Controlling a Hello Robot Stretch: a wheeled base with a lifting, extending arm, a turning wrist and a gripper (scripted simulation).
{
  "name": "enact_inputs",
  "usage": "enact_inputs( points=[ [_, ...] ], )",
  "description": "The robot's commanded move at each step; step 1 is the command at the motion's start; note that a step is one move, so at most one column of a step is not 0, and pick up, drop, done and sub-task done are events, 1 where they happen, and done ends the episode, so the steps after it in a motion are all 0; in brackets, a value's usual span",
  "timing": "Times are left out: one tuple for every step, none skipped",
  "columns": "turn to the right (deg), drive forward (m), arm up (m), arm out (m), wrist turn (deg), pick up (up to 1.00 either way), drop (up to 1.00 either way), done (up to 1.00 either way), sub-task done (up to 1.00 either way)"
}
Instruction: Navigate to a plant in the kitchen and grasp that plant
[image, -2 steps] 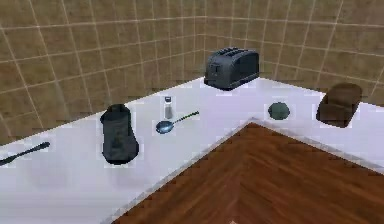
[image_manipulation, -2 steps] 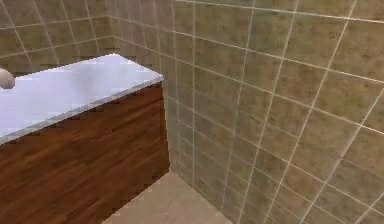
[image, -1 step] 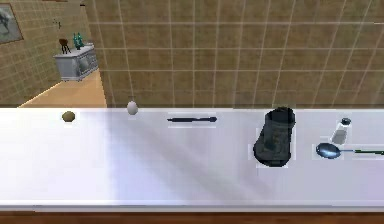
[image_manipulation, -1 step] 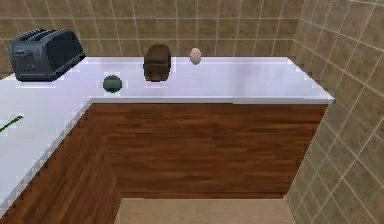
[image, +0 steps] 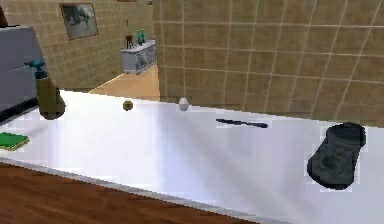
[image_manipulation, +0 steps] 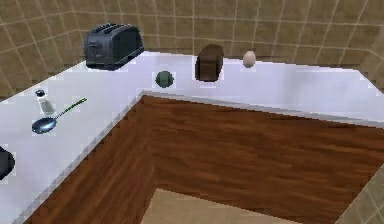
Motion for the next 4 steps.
enact_inputs(
  points=[
    [45.0, 0.00, 0.00, 0.00, 0.0, 0.00, 0.00, 0.00, 0.00],
    [45.0, 0.00, 0.00, 0.00, 0.0, 0.00, 0.00, 0.00, 0.00],
    [9.0, 0.00, 0.00, 0.00, 0.0, 0.00, 0.00, 0.00, 0.00],
    [0.0, 0.50, 0.00, 0.00, 0.0, 0.00, 0.00, 0.00, 0.00]
  ],
)
